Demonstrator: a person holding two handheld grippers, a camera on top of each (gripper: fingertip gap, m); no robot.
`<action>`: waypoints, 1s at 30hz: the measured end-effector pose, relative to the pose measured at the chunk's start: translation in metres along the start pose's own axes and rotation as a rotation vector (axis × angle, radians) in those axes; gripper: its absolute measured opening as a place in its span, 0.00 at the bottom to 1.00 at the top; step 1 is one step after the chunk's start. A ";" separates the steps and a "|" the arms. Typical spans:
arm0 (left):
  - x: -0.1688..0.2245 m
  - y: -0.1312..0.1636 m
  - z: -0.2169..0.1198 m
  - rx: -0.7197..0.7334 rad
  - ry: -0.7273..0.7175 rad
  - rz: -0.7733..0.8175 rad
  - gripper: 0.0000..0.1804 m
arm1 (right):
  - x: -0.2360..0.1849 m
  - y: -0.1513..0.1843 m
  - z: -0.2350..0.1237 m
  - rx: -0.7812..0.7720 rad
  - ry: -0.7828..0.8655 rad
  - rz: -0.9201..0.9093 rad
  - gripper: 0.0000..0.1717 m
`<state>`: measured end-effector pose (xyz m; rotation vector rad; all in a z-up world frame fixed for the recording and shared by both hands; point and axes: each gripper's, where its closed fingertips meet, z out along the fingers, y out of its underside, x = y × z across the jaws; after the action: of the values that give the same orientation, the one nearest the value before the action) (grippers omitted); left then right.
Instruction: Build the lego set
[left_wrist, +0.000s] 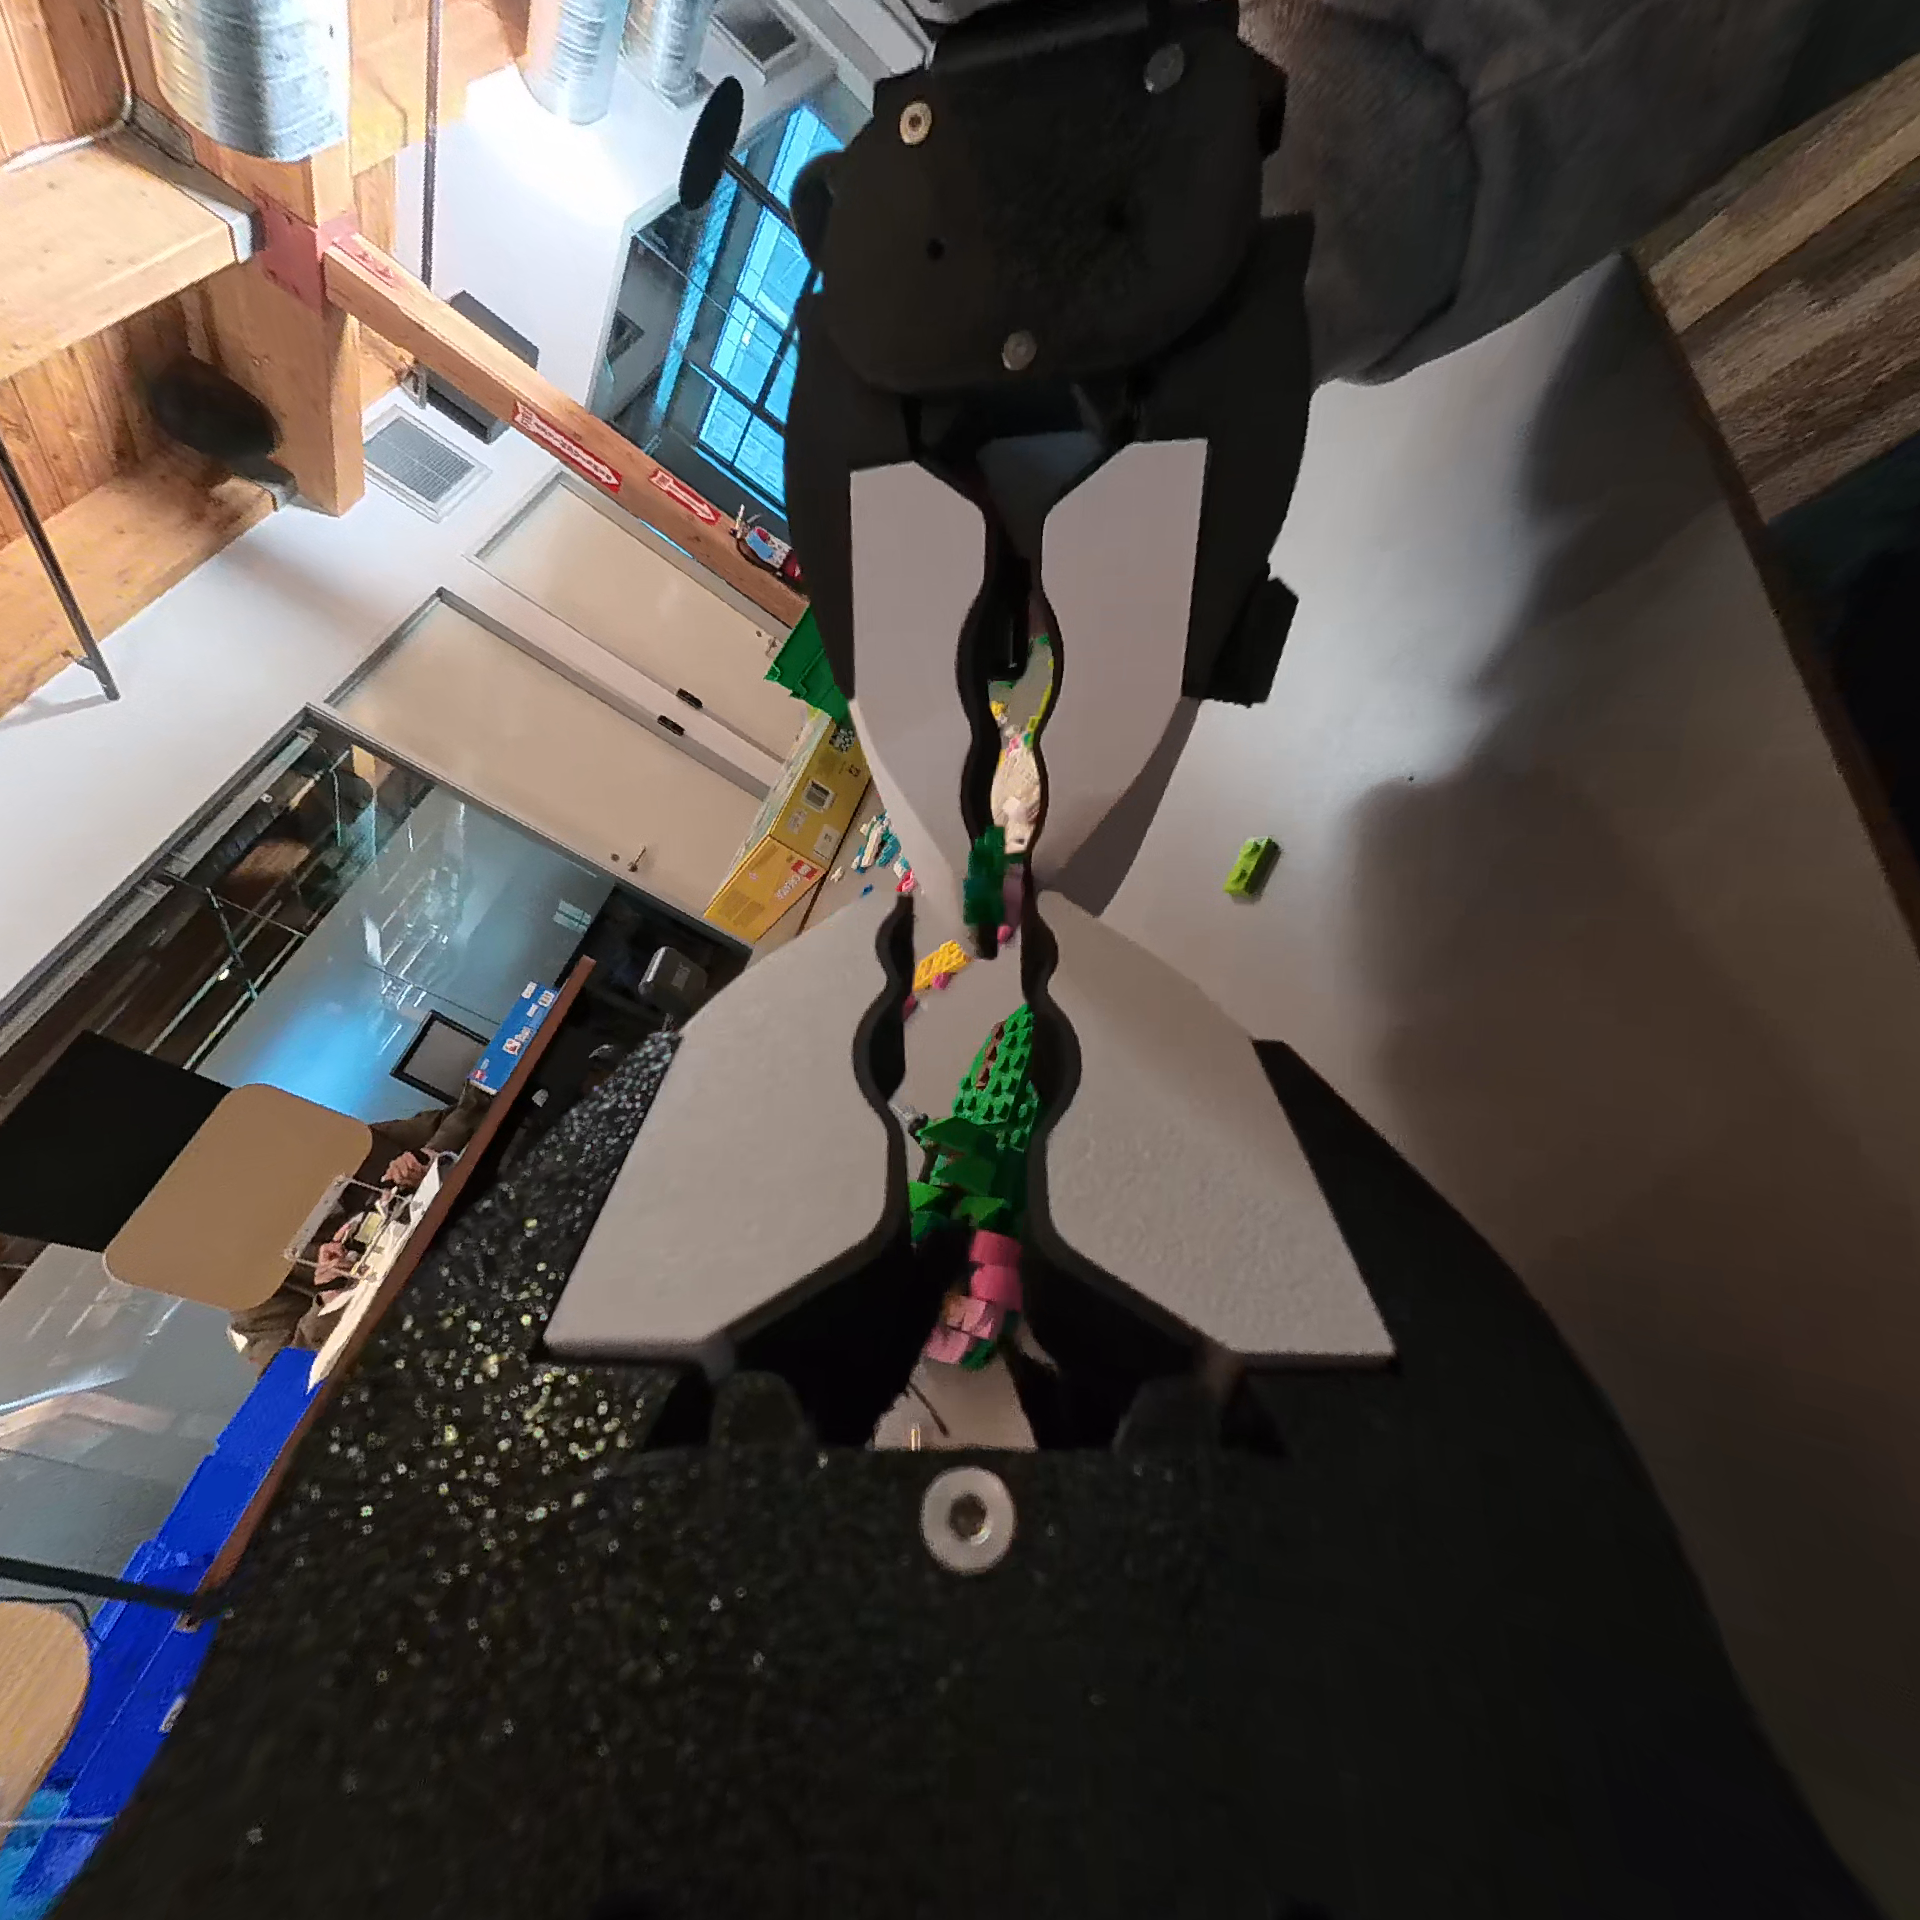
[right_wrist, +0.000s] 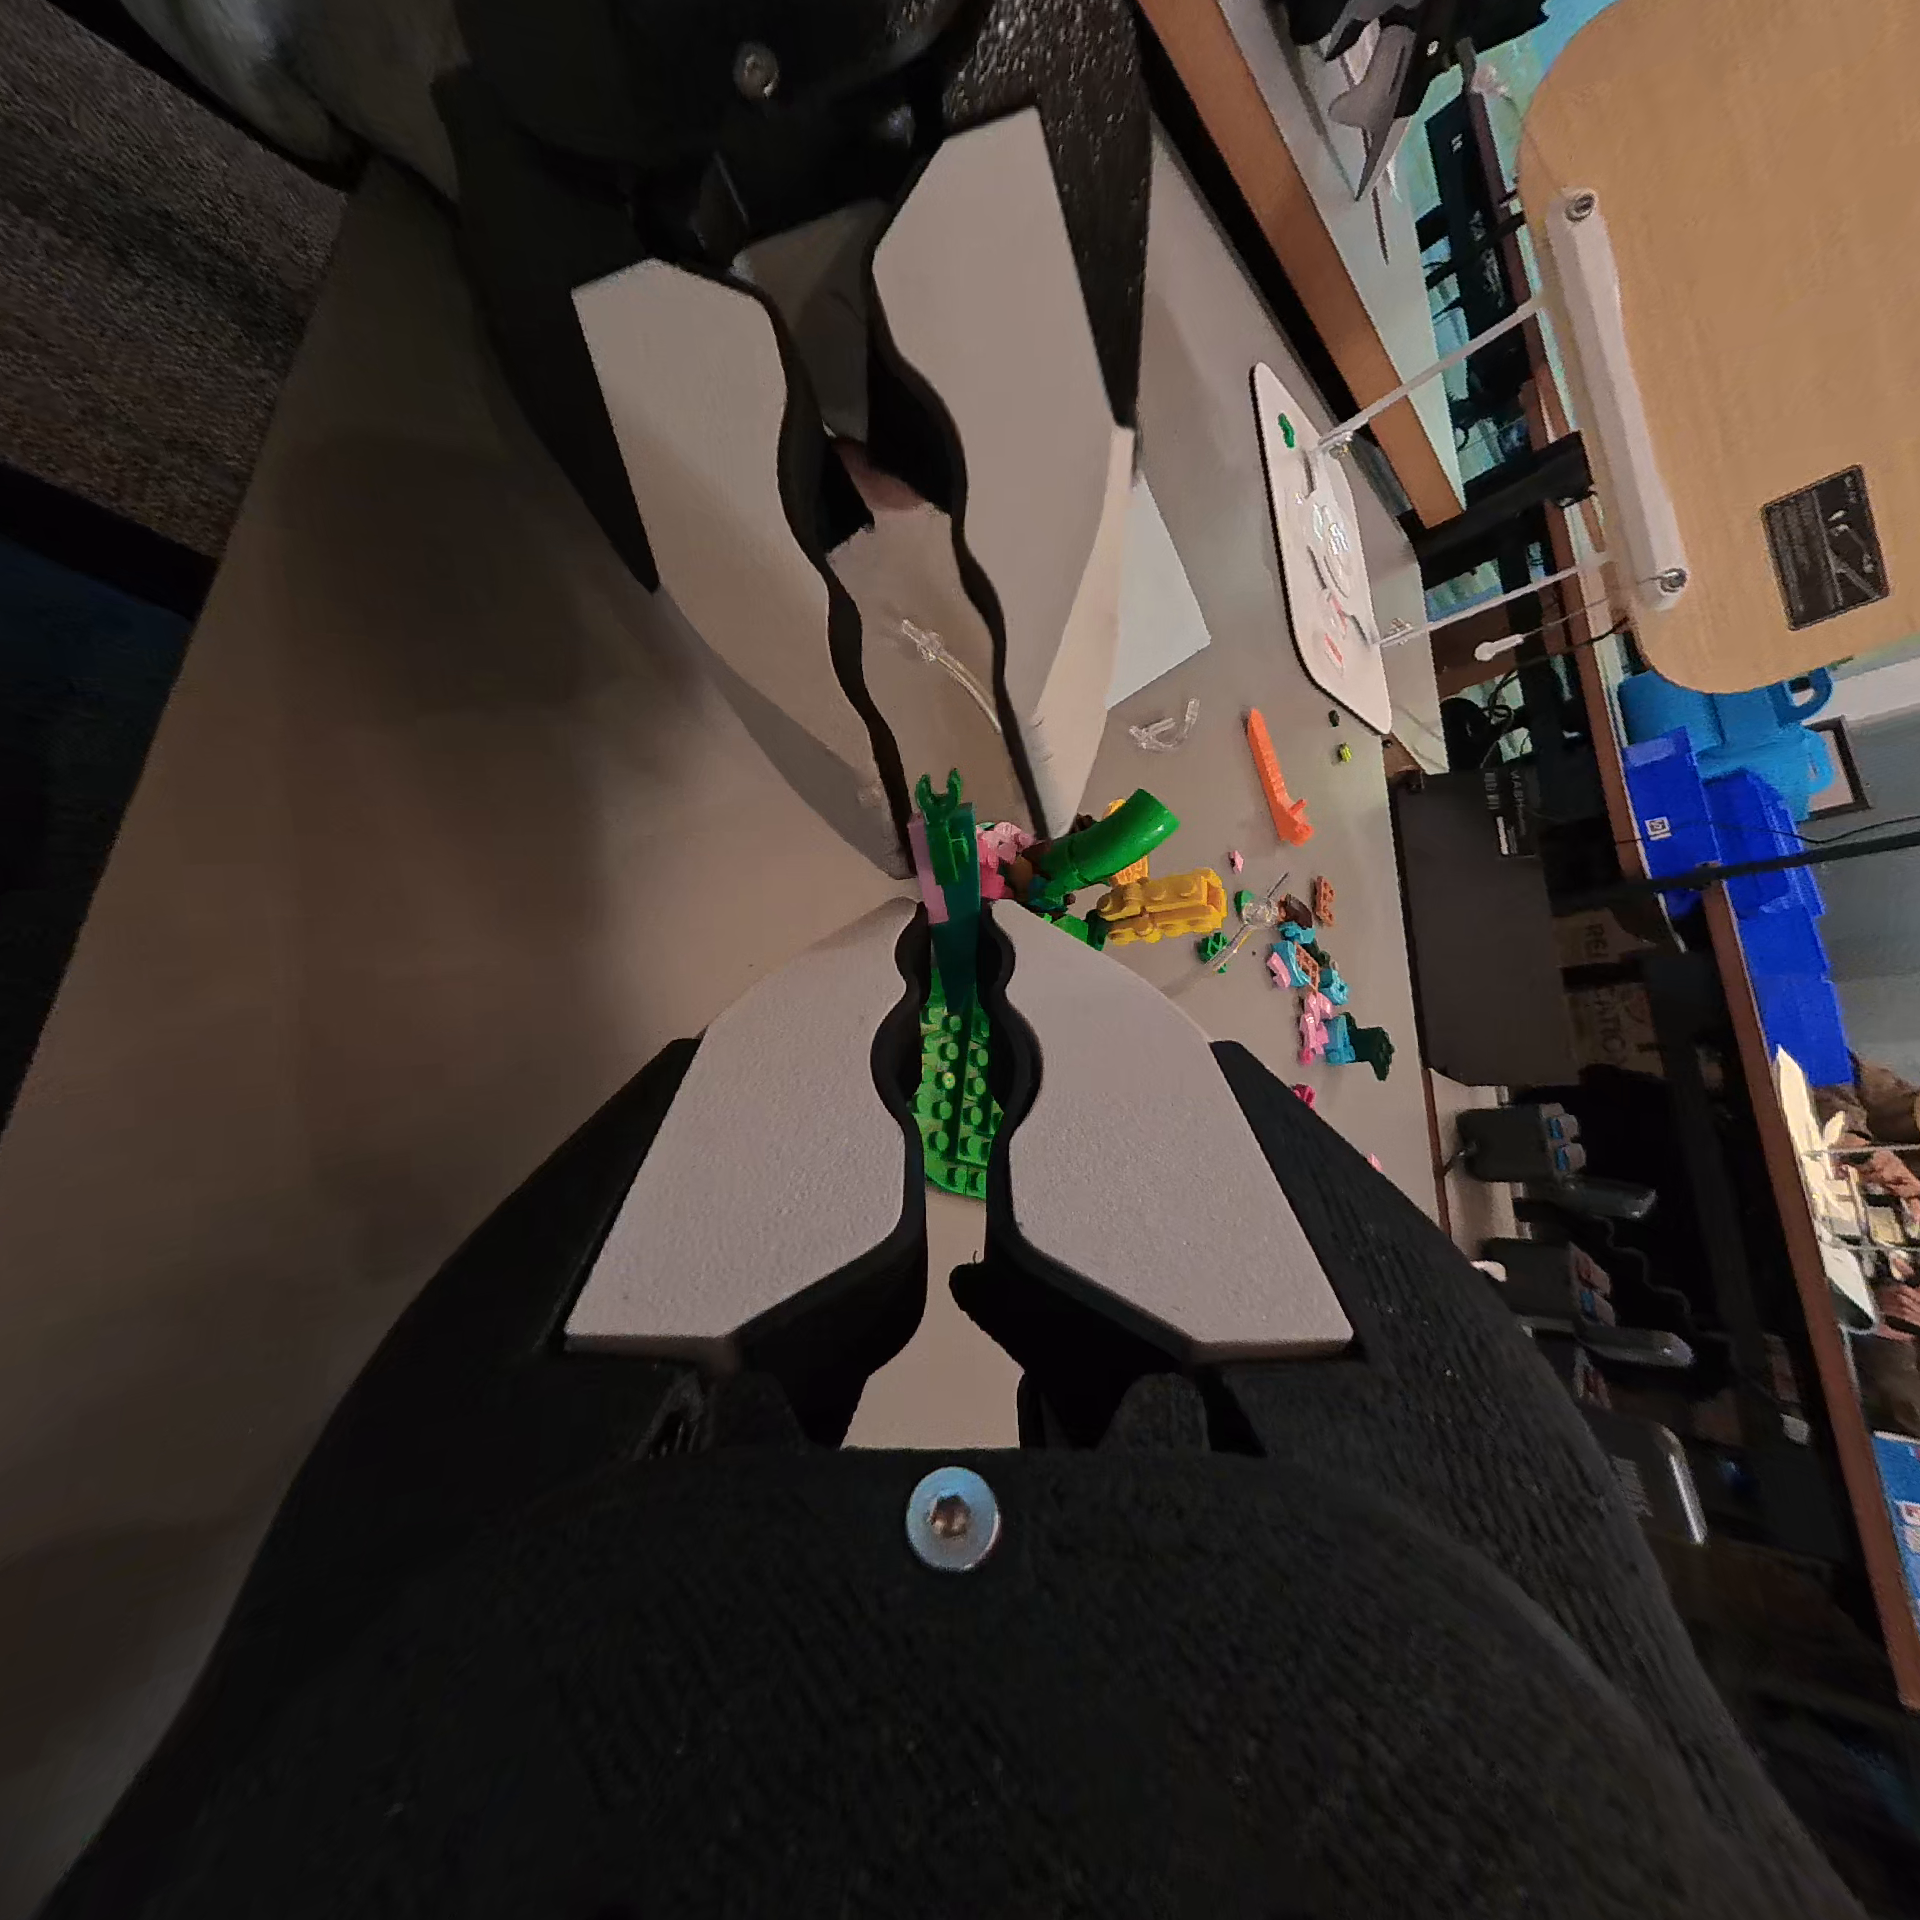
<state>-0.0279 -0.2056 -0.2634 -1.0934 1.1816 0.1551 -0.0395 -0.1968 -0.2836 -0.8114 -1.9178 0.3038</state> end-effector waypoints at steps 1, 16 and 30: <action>0.000 -0.001 0.000 0.004 0.002 -0.002 0.11 | 0.000 0.000 0.000 -0.003 0.000 -0.001 0.03; 0.006 0.000 0.002 -0.021 0.041 0.024 0.05 | -0.001 0.003 0.001 -0.018 0.018 -0.012 0.03; 0.008 0.002 0.002 -0.043 0.055 0.042 0.05 | -0.002 0.006 0.004 -0.039 0.016 -0.033 0.03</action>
<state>-0.0244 -0.2063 -0.2715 -1.1169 1.2560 0.1844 -0.0400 -0.1935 -0.2904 -0.8043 -1.9254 0.2401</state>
